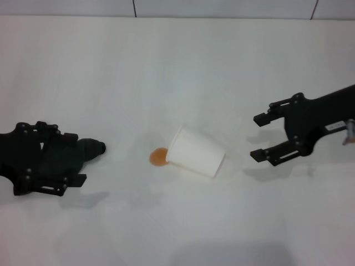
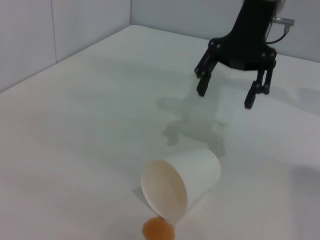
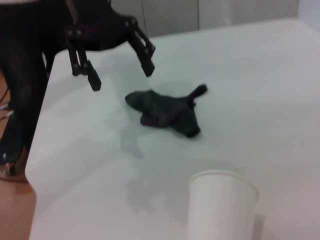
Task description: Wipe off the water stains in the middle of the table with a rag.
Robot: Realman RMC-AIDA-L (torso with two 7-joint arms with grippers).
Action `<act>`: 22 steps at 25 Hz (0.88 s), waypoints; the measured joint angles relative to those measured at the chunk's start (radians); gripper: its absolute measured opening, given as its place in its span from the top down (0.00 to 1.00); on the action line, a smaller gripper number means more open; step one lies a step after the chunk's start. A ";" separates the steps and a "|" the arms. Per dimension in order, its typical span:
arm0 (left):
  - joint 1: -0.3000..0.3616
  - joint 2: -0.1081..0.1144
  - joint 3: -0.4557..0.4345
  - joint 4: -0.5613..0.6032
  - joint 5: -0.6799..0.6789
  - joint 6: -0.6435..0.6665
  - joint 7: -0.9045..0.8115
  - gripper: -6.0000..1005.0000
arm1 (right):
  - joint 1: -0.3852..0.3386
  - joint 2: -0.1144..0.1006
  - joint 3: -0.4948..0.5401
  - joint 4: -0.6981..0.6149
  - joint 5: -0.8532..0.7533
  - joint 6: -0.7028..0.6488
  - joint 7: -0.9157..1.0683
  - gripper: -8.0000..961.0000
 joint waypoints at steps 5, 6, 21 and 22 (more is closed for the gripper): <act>0.008 -0.008 0.005 -0.002 -0.002 0.001 0.023 0.14 | 0.025 0.001 -0.142 -0.100 -0.084 0.073 0.197 0.16; 0.011 -0.010 0.004 -0.002 -0.003 0.001 0.031 0.14 | 0.040 0.002 -0.171 -0.115 -0.104 0.079 0.243 0.16; 0.006 -0.028 0.006 -0.017 -0.005 -0.009 0.070 0.14 | 0.277 0.009 -0.386 -0.022 -0.298 0.070 0.722 0.15; 0.006 -0.029 0.006 -0.017 -0.005 -0.009 0.070 0.14 | 0.291 0.010 -0.397 -0.005 -0.298 0.071 0.734 0.15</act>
